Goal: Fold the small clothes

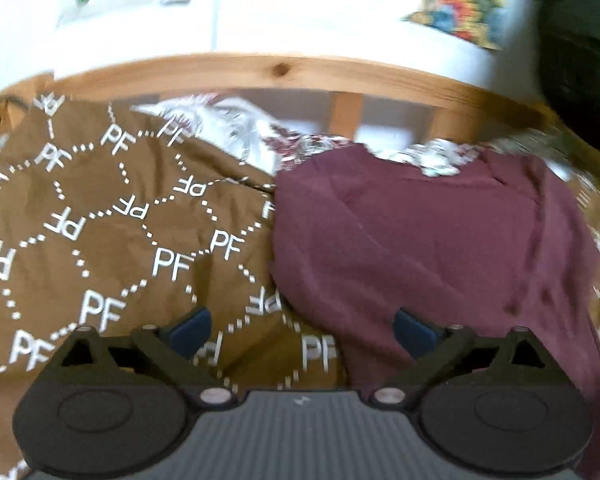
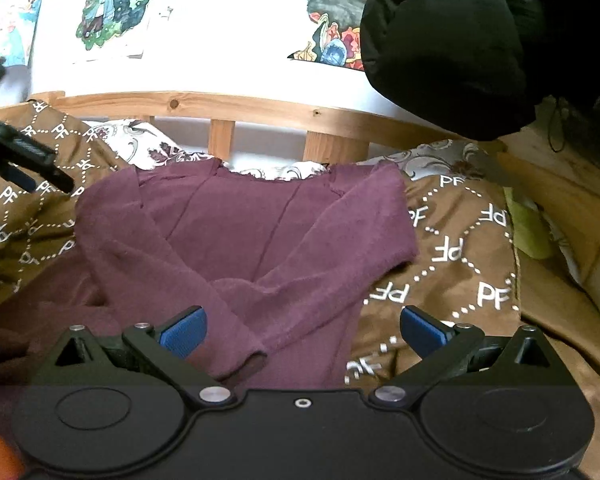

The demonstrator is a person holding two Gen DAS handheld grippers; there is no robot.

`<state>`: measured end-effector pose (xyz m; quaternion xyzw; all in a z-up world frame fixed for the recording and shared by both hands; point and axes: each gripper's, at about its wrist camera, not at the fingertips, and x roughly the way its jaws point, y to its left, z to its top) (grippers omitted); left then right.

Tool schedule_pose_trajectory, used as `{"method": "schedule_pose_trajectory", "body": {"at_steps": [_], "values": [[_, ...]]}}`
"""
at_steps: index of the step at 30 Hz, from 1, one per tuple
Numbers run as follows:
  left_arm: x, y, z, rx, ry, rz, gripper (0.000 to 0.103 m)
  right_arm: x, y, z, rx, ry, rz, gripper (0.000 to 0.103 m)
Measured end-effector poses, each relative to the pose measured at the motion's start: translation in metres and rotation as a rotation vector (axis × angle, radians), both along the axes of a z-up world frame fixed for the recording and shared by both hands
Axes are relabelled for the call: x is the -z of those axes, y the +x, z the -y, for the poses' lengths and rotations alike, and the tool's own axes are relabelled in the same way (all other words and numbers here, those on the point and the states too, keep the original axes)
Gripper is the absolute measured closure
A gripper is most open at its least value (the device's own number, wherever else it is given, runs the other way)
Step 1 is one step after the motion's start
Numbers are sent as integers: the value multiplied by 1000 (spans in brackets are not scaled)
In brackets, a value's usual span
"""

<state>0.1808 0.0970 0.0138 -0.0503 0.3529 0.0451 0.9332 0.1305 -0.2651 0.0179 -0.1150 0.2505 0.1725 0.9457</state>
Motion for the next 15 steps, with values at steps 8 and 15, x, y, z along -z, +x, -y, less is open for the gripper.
{"method": "schedule_pose_trajectory", "body": {"at_steps": [8, 15], "values": [[-5, -85, 24, 221, 50, 54, 1, -18, -41, -3, -82, -84, -72, 1], [19, -121, 31, 359, 25, 1, 1, -7, -93, -24, -273, -397, -111, 1]]}}
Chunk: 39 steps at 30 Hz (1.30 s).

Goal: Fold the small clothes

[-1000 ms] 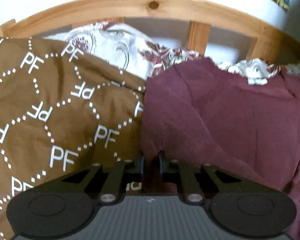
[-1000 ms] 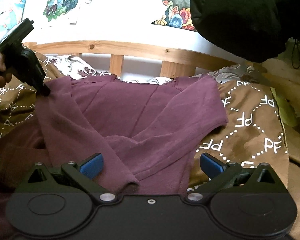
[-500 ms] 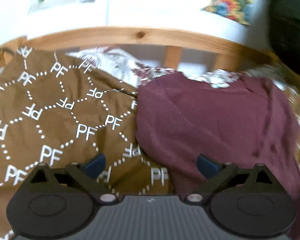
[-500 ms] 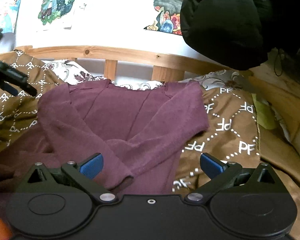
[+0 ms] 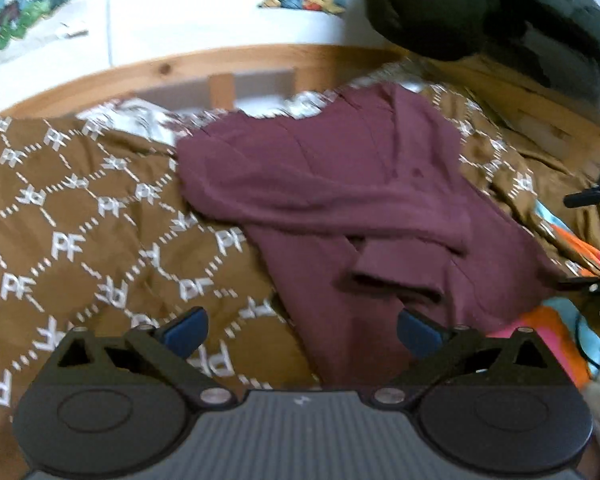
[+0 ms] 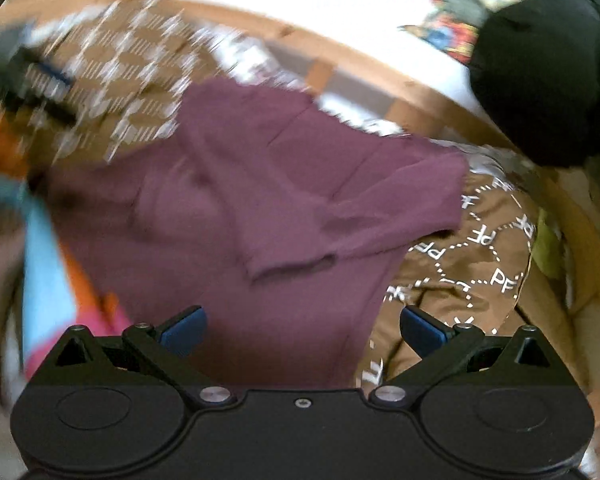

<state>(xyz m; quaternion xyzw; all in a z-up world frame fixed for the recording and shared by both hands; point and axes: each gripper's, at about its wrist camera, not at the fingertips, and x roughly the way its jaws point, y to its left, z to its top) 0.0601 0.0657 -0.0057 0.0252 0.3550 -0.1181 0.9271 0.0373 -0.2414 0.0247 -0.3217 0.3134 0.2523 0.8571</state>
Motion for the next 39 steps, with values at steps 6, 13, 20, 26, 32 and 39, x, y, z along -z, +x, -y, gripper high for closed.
{"method": "schedule_pose_trajectory", "body": {"at_steps": [6, 13, 20, 26, 32, 39], "values": [[11, -12, 3, 75, -21, -51, 1, 27, -13, -6, 0, -157, -70, 1], [29, -17, 24, 150, 137, -88, 1, 46, 0, -14, 57, -215, -109, 1], [39, -10, 40, 175, 238, -91, 0, 54, 7, -18, 60, -199, -101, 1], [37, -2, 39, 168, 267, -91, 3, 55, 8, -15, 74, -165, -109, 1], [41, 8, 37, 113, 317, -120, 12, 55, 8, -14, 78, -154, -108, 1], [42, 5, 41, 140, 310, -77, 59, 56, 10, -13, 86, -148, -118, 1]]}}
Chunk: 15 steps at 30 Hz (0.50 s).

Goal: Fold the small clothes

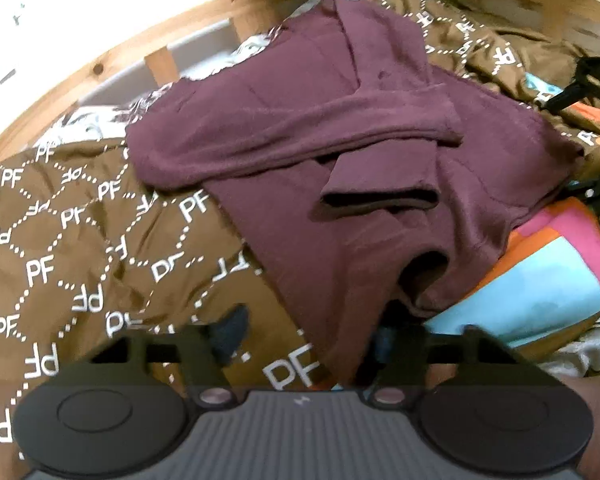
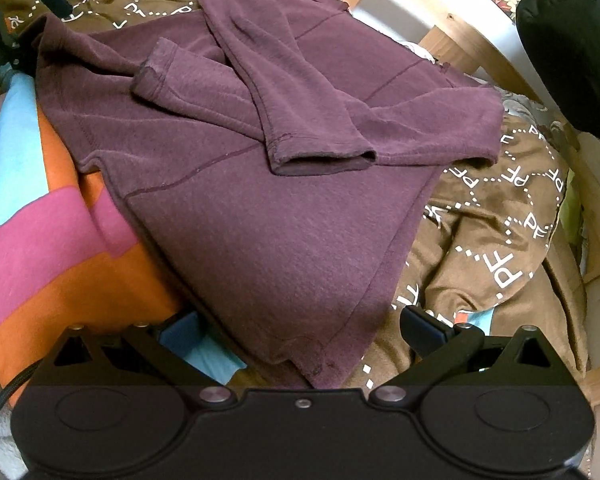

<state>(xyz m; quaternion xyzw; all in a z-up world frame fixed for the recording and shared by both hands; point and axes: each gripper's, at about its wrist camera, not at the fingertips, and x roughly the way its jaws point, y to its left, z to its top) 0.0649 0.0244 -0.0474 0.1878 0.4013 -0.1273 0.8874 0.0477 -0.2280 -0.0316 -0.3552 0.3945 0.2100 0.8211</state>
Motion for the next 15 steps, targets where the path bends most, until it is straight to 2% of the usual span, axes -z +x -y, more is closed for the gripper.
{"method": "schedule_pose_trajectory", "body": {"at_steps": [1, 2, 3, 4, 9, 13, 14, 15], "values": [[-2, -1, -1, 7, -16, 6, 68, 0, 1, 1, 3, 2, -4, 1], [-4, -1, -1, 6, -28, 15, 84, 1, 2, 1, 5, 4, -6, 1], [-7, -2, -2, 0, -40, 28, 93, 1, 3, 1, 8, 4, -6, 1], [-10, -2, -3, -11, -52, 46, 97, 1, 4, 2, 13, 3, -1, 1], [-32, -3, -12, -74, -109, 136, 97, 1, 1, 1, 18, -24, 64, 1], [-45, -1, -16, -96, -126, 164, 98, 1, -3, 0, -8, -42, 97, 3], [-47, -2, -15, -98, -129, 169, 98, 1, -4, -1, -19, -38, 93, 8], [-48, -2, -15, -98, -129, 174, 98, 0, -5, -1, -36, -30, 83, 18]]}}
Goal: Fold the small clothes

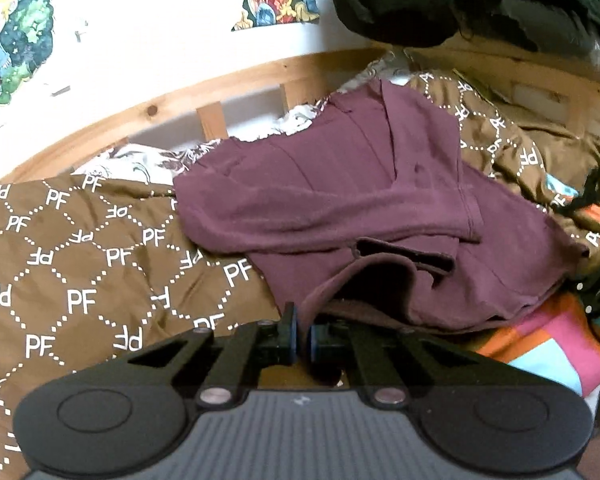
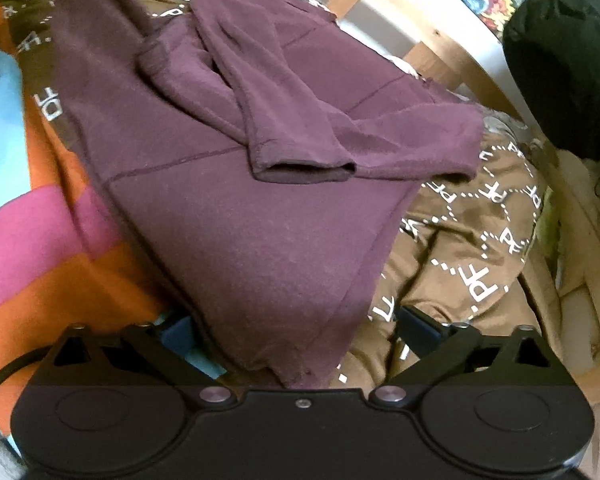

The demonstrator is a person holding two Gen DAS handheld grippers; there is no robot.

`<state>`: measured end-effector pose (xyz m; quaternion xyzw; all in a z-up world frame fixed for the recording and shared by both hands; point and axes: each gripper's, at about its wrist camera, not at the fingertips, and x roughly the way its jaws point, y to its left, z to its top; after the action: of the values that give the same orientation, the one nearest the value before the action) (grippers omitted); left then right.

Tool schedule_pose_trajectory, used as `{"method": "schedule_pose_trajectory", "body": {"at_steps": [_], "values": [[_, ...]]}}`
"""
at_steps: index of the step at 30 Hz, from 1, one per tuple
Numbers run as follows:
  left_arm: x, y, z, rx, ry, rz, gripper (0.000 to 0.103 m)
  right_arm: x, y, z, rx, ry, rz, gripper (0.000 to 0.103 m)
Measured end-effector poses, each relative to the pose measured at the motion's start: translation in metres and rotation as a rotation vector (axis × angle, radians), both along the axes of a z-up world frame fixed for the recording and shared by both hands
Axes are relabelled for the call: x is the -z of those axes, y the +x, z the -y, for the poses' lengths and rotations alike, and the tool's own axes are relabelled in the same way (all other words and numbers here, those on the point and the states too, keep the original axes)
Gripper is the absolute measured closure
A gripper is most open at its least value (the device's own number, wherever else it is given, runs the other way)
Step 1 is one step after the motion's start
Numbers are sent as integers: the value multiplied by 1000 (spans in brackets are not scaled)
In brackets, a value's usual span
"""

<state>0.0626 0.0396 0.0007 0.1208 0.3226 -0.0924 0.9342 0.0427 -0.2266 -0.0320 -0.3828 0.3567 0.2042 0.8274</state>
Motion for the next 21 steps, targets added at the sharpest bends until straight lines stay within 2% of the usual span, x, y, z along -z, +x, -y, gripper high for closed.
{"method": "schedule_pose_trajectory", "body": {"at_steps": [1, 3, 4, 5, 6, 7, 11, 15, 21], "values": [[-2, -1, 1, 0, 2, 5, 98, 0, -1, -1, -16, 6, -9, 23], [-4, -3, 3, 0, 5, 15, 98, -1, -5, -4, -54, 13, -23, 48], [-5, -4, 4, 1, 5, 18, 98, 0, -8, -6, -67, 10, -22, 57], [-7, -6, 5, 1, 4, 21, 98, 1, -9, -8, -76, -3, -15, 76], [-9, -8, 6, 1, 2, 23, 98, 2, -10, -10, -87, -13, -10, 91], [-11, -10, 6, 1, -5, 26, 98, 1, -11, -10, -93, -7, -8, 97], [-19, -24, 0, -14, -55, 33, 99, -19, -15, -3, -66, 51, 59, 99], [-26, -43, -7, -23, -100, 42, 99, -56, -26, 14, 2, 141, 148, 99], [-50, -84, -19, -6, -150, 89, 99, -108, -64, 33, 39, 279, 174, 99]]}}
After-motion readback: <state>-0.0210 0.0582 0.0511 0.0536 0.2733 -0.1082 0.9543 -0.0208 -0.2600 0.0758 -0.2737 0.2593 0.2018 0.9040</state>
